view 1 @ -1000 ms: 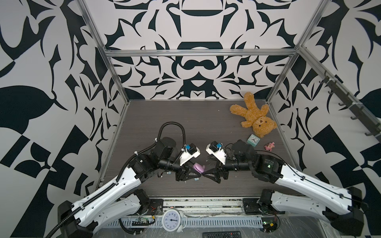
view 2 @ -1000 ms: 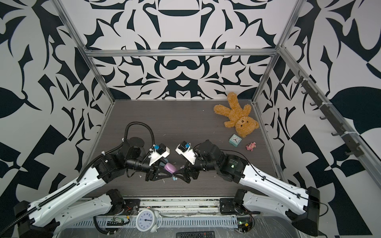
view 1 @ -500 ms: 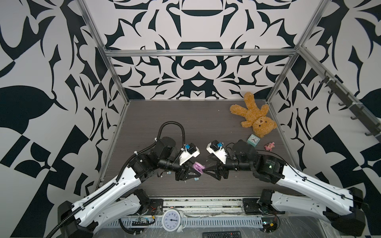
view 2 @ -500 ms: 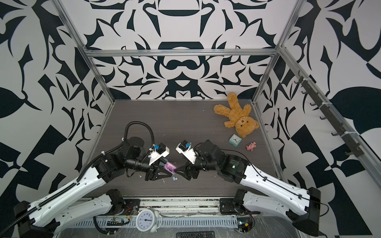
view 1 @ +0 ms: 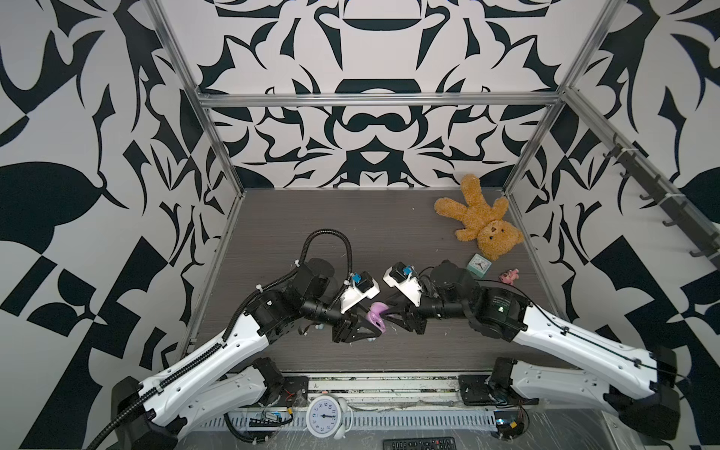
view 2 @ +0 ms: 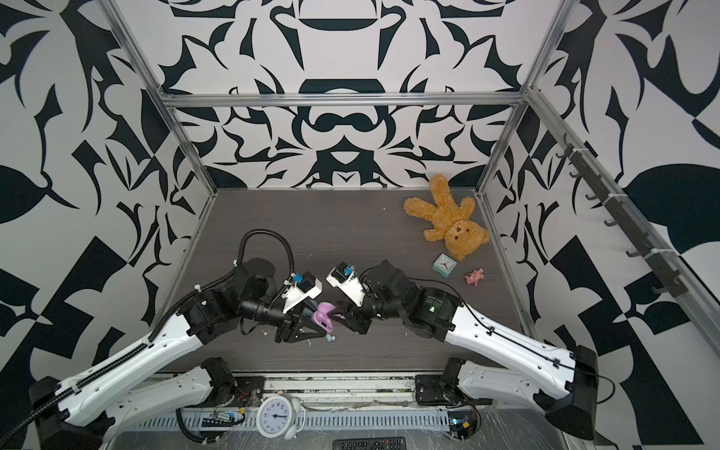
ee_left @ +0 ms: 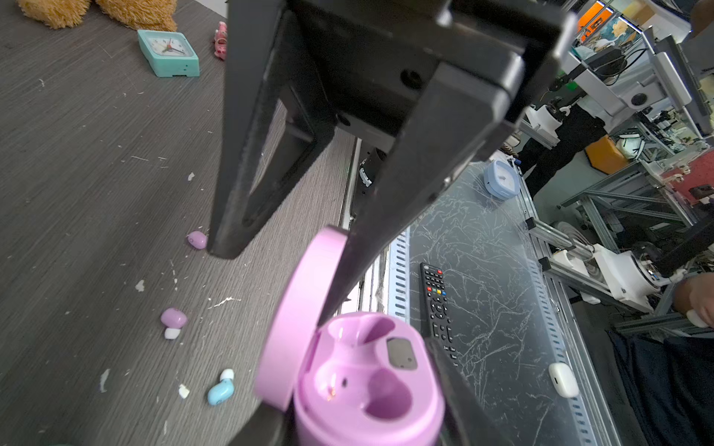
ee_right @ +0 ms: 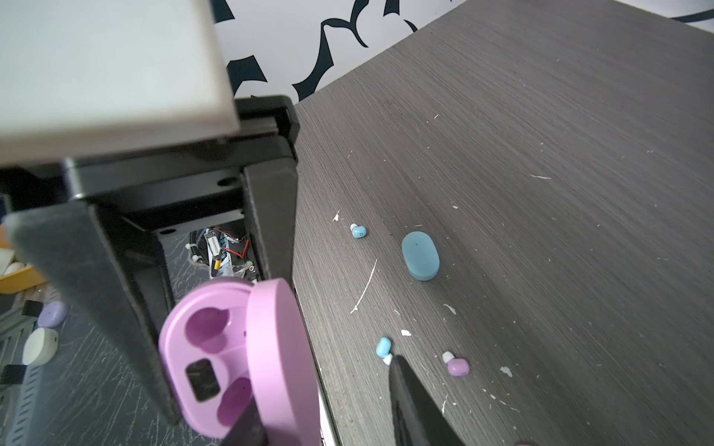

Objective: Insert wireless bluetooth earbuds into charging case
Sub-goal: Open the charging case, then place the charging case at the center of the table.

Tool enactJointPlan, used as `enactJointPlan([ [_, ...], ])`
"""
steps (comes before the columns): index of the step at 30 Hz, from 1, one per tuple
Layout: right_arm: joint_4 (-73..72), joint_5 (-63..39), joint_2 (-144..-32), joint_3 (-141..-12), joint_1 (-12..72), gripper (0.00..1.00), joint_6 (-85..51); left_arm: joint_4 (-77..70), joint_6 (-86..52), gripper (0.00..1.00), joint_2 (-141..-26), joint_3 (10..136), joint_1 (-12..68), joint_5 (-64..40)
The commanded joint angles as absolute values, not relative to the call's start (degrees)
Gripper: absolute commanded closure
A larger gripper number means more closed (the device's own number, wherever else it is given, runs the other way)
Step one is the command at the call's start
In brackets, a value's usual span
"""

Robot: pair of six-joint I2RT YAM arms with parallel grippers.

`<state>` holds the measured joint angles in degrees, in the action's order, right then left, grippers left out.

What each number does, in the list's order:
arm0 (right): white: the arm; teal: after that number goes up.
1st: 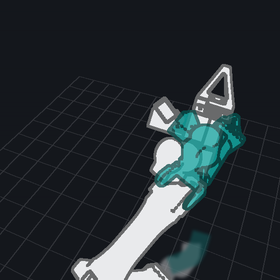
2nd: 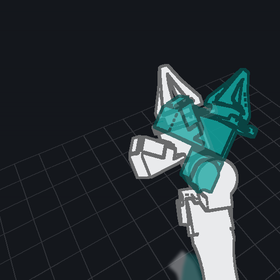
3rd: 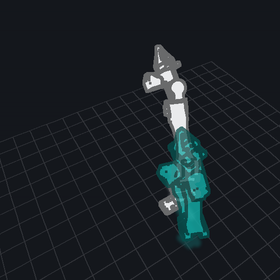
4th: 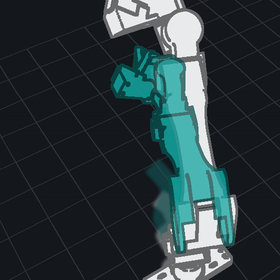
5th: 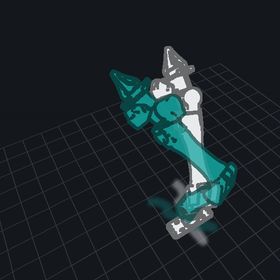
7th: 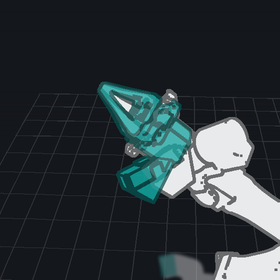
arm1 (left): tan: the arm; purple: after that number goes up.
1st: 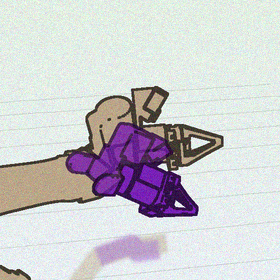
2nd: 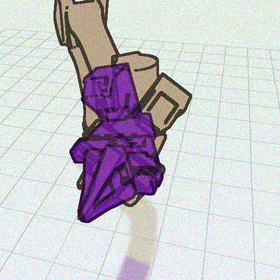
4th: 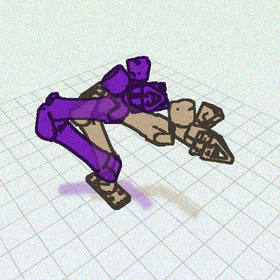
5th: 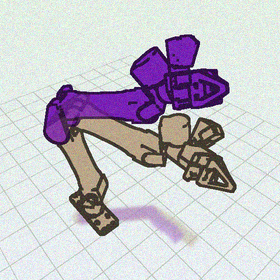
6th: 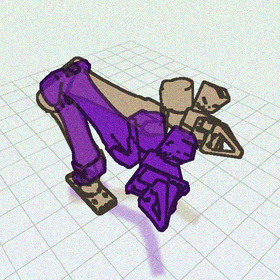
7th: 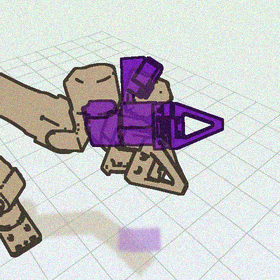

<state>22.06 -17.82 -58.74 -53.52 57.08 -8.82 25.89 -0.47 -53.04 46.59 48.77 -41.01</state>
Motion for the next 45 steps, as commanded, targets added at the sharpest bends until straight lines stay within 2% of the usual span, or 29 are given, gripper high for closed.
enactJointPlan([
  [1, 21.1, -17.1, -58.9, -56.5, 56.7, 0.63, -8.9, 25.8, -0.2, 1.00, -53.7, 47.2, 49.3, -43.6],
  [12, 21.6, -18.1, -59.5, -57.0, 56.7, 0.82, -8.9, 25.8, -0.3, 0.99, -54.4, 47.6, 49.4, -41.6],
  [16, 22.1, -18.2, -59.4, -57.1, 56.7, 0.93, -8.8, 25.7, -0.3, 0.84, -54.2, 47.5, 49.4, -41.1],
  [18, 22.2, -18.2, -59.3, -57.2, 56.7, 1.00, -8.7, 25.6, -0.3, 0.66, -54.1, 47.4, 49.4, -40.7],
  [23, 22.8, -17.1, -59.0, -57.7, 56.7, 1.00, -8.0, 25.0, -0.2, 0.36, -53.4, 47.0, 49.4, -39.9],
  [26, 23.5, -13.9, -59.2, -58.3, 56.7, 1.00, -6.8, 24.5, -0.1, 0.23, -52.4, 46.5, 49.4, -38.9],
  [28, 24.1, -11.8, -60.0, -59.2, 56.7, 1.00, -5.4, 23.9, 0.0, 0.09, -51.2, 46.0, 49.4, -38.1],
  [30, 24.5, -7.2, -60.7, -59.7, 56.7, 1.00, -3.5, 23.5, 0.2, 0.03, -49.7, 45.6, 49.4, -36.8],
  [34, 25.6, 2.3, -63.0, -60.7, 56.6, 1.00, 3.3, 21.7, 0.0, 0.01, -44.7, 44.7, 49.4, -27.4],
  [41, 24.8, 17.0, -72.8, -62.2, 55.4, 1.00, 17.5, 10.6, -5.8, 0.01, -32.4, 37.6, 49.2, 7.7],
  [45, 27.2, 17.7, -81.7, -66.4, 50.9, 1.00, 23.4, 9.1, -6.7, 0.01, -29.8, 35.6, 48.6, 19.9],
])
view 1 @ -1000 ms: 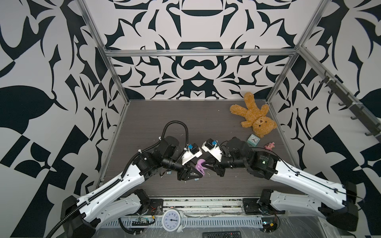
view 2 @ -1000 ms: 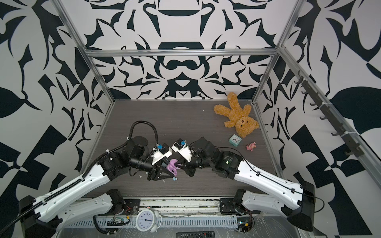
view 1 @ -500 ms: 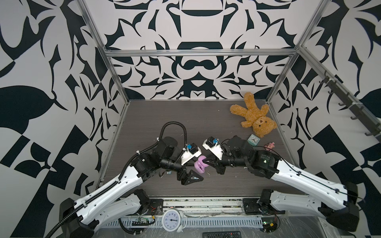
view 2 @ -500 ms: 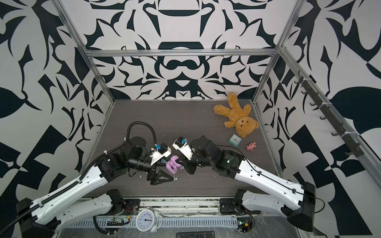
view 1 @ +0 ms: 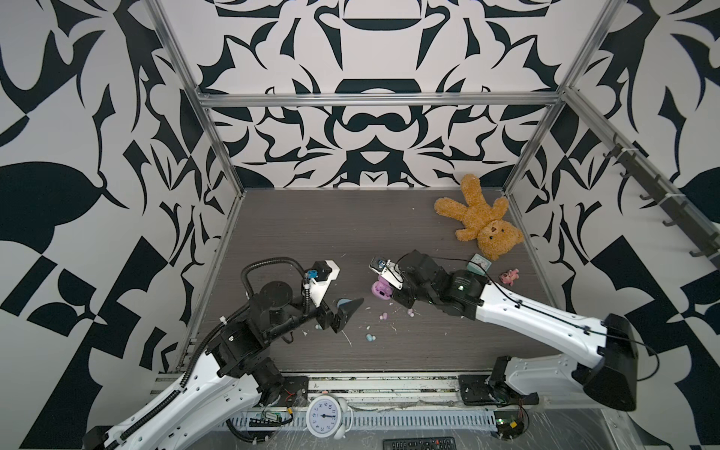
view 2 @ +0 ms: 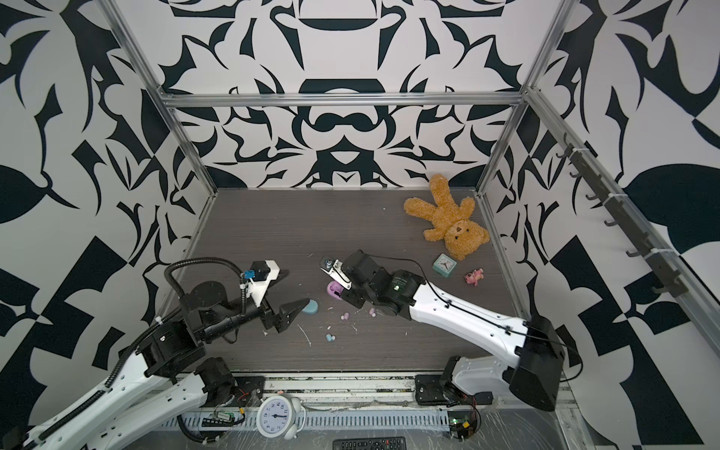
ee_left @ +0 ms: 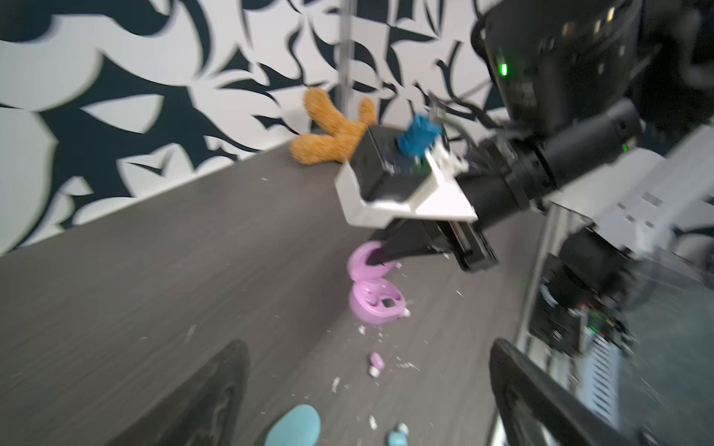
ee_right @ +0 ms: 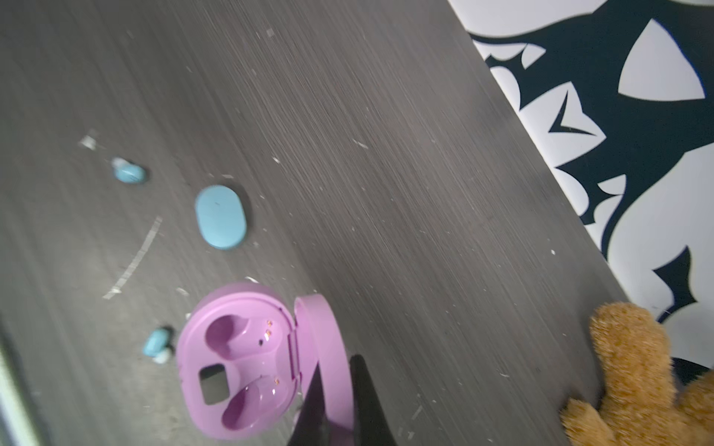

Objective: Insert wireless bluetooth earbuds into charging case
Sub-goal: Place the charging case at the center of the table.

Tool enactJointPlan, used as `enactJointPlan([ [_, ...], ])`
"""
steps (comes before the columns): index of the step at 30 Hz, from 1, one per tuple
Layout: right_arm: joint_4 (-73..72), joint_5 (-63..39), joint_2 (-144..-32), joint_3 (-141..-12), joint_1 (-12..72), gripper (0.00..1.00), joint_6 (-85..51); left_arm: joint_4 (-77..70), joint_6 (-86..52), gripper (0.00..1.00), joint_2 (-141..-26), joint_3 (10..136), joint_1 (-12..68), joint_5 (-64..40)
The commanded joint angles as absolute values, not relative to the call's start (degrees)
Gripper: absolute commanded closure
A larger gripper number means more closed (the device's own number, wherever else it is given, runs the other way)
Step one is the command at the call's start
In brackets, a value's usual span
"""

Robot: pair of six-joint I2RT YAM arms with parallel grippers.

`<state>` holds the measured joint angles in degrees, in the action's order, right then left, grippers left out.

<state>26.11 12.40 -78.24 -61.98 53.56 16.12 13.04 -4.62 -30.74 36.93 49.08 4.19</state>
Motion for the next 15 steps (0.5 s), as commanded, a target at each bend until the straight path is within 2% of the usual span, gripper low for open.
enactJointPlan([
  [1, 27.4, 17.7, -83.6, -67.3, 49.9, 1.00, 24.5, 9.1, -7.0, 0.01, -29.9, 35.4, 48.5, 22.2],
  [7, 26.2, 16.2, -94.2, -72.4, 45.0, 1.00, 33.1, 11.4, -7.2, 0.01, -32.4, 36.4, 48.0, 34.2],
  [15, 25.2, 13.5, -104.3, -77.5, 42.2, 1.00, 43.4, 10.5, -6.9, 0.01, -32.2, 35.7, 47.7, 35.4],
])
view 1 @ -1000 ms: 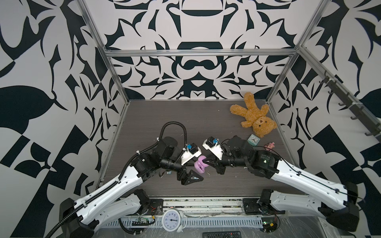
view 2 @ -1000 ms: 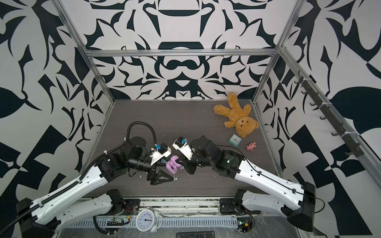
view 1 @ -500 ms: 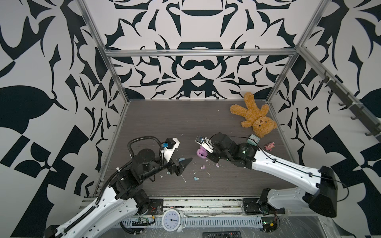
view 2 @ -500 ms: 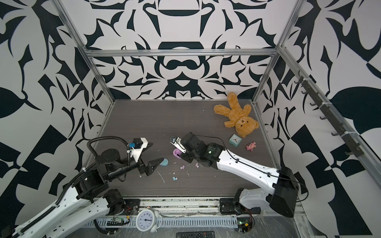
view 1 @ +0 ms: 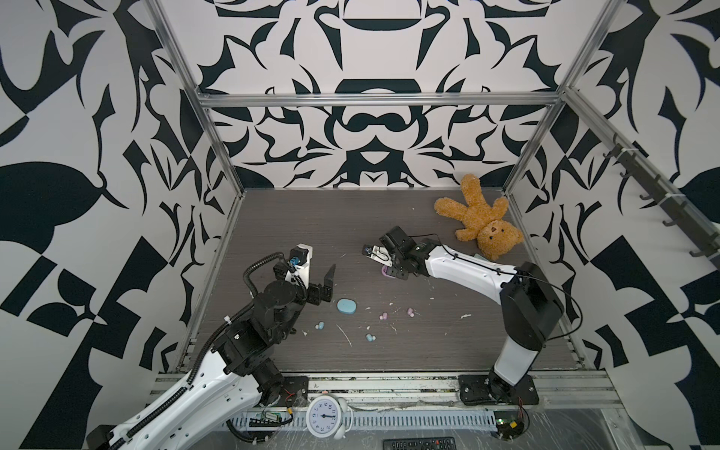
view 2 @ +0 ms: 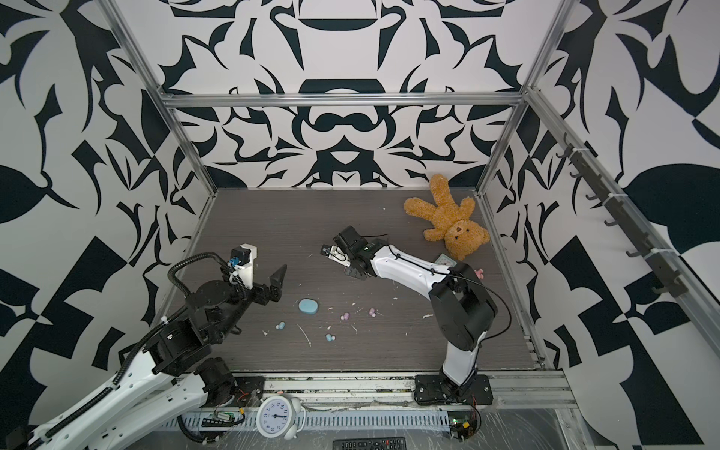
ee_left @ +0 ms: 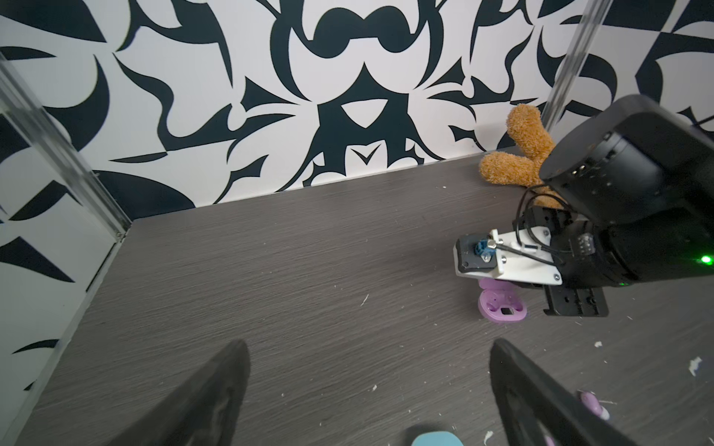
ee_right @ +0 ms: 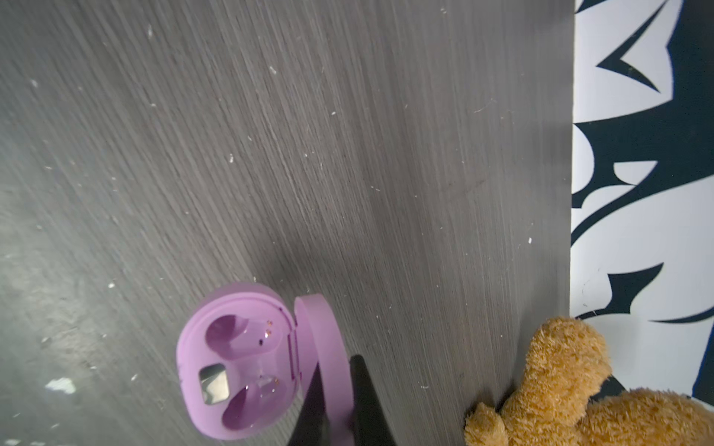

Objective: Insert wireless bluetooth earbuds into charging case
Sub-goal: Place the charging case at the center of the table.

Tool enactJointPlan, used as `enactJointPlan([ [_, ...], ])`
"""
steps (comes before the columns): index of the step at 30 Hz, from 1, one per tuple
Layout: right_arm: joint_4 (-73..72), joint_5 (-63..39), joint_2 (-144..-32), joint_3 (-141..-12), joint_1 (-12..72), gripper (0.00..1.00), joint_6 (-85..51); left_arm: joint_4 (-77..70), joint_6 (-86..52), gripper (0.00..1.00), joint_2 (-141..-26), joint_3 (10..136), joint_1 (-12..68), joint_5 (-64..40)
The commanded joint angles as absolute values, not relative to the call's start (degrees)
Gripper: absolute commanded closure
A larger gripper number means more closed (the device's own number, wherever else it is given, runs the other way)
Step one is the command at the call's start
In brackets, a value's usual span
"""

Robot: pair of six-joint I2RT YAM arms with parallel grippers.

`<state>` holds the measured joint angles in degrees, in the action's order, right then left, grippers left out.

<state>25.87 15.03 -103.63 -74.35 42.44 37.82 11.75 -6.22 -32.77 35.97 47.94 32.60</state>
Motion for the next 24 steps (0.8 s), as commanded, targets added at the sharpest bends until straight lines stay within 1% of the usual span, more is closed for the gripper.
enactJointPlan([
  [1, 25.4, 12.6, -104.9, -78.2, 41.9, 1.00, 43.7, 10.5, -6.8, 0.01, -32.2, 35.6, 47.7, 35.5],
  [5, 24.7, 8.5, -106.2, -79.4, 40.6, 1.00, 45.0, 10.2, -6.7, 0.01, -32.5, 35.4, 47.7, 35.7],
  [9, 26.3, 9.5, -108.6, -80.7, 40.4, 1.00, 47.4, 9.9, -6.6, 0.01, -32.9, 35.4, 47.6, 35.4],
  [13, 26.6, 7.7, -108.9, -81.0, 39.8, 1.00, 47.3, 9.9, -6.5, 0.01, -33.2, 35.5, 47.6, 35.3],
  [24, 28.9, 7.4, -112.2, -83.2, 39.8, 1.00, 46.9, 9.8, -6.5, 0.01, -33.6, 35.3, 47.5, 34.9],
])
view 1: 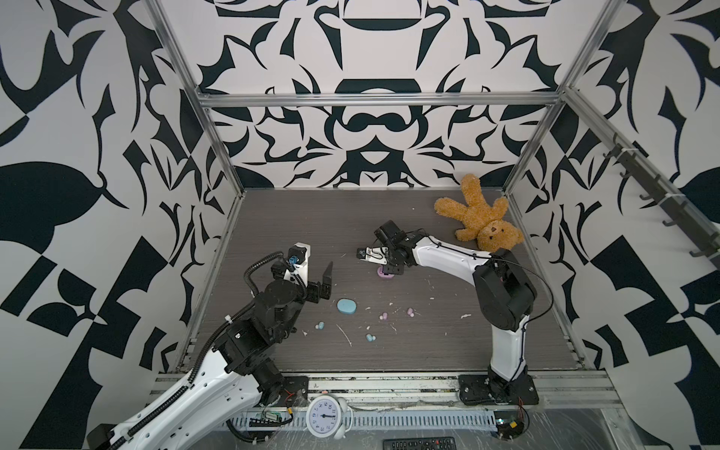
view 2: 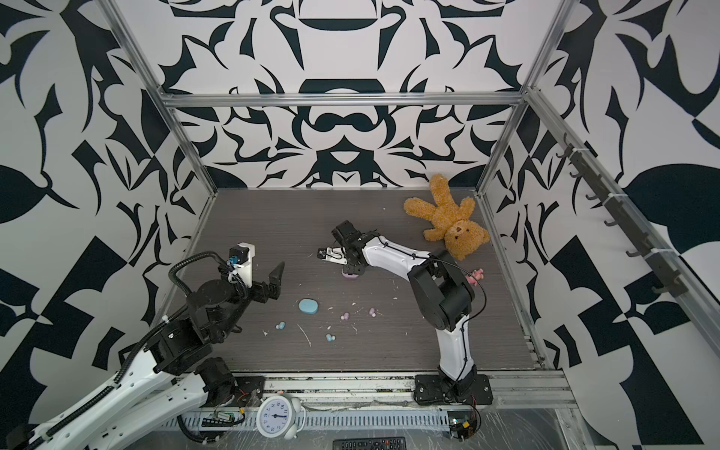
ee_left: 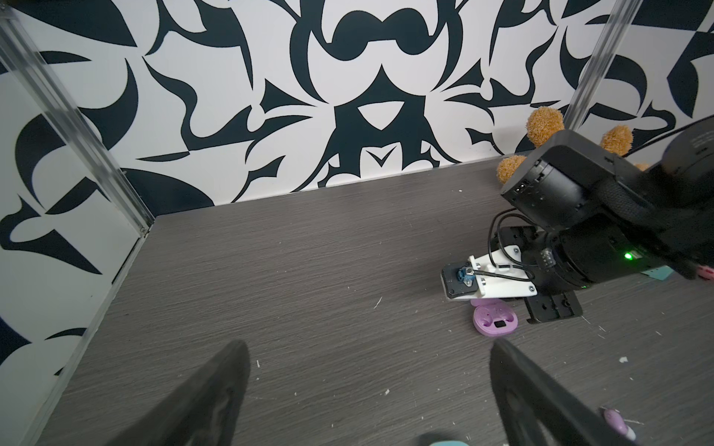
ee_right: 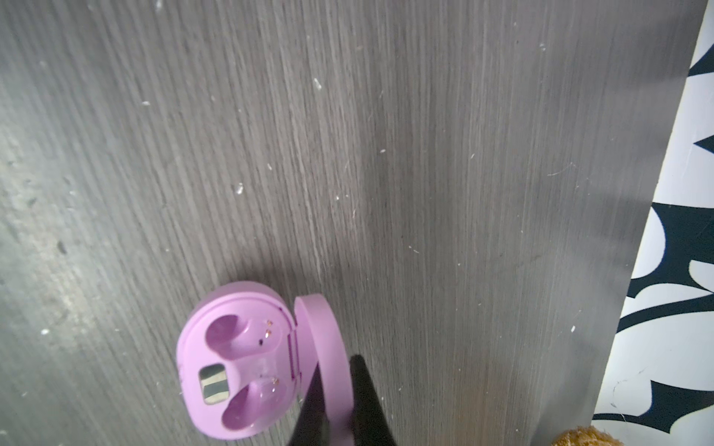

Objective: Insert wireless bluetooth earbuds into charging case
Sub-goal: Place the charging case at the center of the table.

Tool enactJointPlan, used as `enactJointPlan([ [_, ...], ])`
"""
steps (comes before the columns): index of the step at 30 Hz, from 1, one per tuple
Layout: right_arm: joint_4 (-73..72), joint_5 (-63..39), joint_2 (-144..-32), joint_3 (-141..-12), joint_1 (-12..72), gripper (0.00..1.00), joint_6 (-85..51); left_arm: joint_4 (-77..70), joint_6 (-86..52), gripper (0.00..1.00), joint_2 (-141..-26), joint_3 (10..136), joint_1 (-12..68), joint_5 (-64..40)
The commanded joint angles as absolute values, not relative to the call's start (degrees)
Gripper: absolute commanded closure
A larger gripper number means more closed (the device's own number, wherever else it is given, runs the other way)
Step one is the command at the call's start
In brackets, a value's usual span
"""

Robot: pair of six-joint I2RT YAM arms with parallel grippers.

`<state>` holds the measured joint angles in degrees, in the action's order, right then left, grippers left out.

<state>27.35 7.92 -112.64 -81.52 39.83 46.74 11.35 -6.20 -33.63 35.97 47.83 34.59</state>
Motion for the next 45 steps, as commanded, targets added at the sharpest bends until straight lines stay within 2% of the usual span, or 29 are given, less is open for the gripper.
enactJointPlan([
  [1, 28.7, 7.7, -112.4, -83.1, 39.8, 1.00, 46.8, 9.8, -6.4, 0.01, -33.6, 35.3, 47.5, 34.8],
  [10, 28.9, 7.0, -113.2, -83.5, 39.9, 1.00, 46.1, 9.7, -6.3, 0.01, -33.7, 35.2, 47.5, 34.9],
  [13, 28.9, 6.9, -113.4, -83.5, 40.0, 0.96, 46.1, 9.7, -6.2, 0.01, -33.8, 35.2, 47.5, 35.0],
  [28, 28.3, 7.3, -110.2, -83.3, 40.0, 0.60, 44.9, 9.5, -6.2, 0.01, -33.7, 35.2, 47.4, 35.0],
  [34, 26.5, 7.7, -104.5, -82.4, 40.0, 0.26, 43.2, 9.6, -6.2, 0.01, -33.3, 35.2, 47.4, 34.1],
  [36, 25.0, 8.0, -102.0, -81.1, 40.0, 0.04, 42.4, 9.7, -6.2, 0.01, -33.2, 35.2, 47.4, 34.0],
  [37, 24.5, 8.0, -100.9, -80.7, 40.0, 0.01, 42.0, 9.8, -6.2, 0.01, -33.2, 35.2, 47.4, 33.9],
  [41, 20.8, 9.3, -95.3, -78.1, 40.8, 0.01, 37.9, 10.6, -6.2, 0.01, -33.4, 35.9, 47.4, 34.0],
  [45, 14.9, 12.8, -87.1, -72.9, 42.0, 0.01, 27.5, 13.6, -6.7, 0.01, -33.7, 36.8, 47.4, 31.9],
])
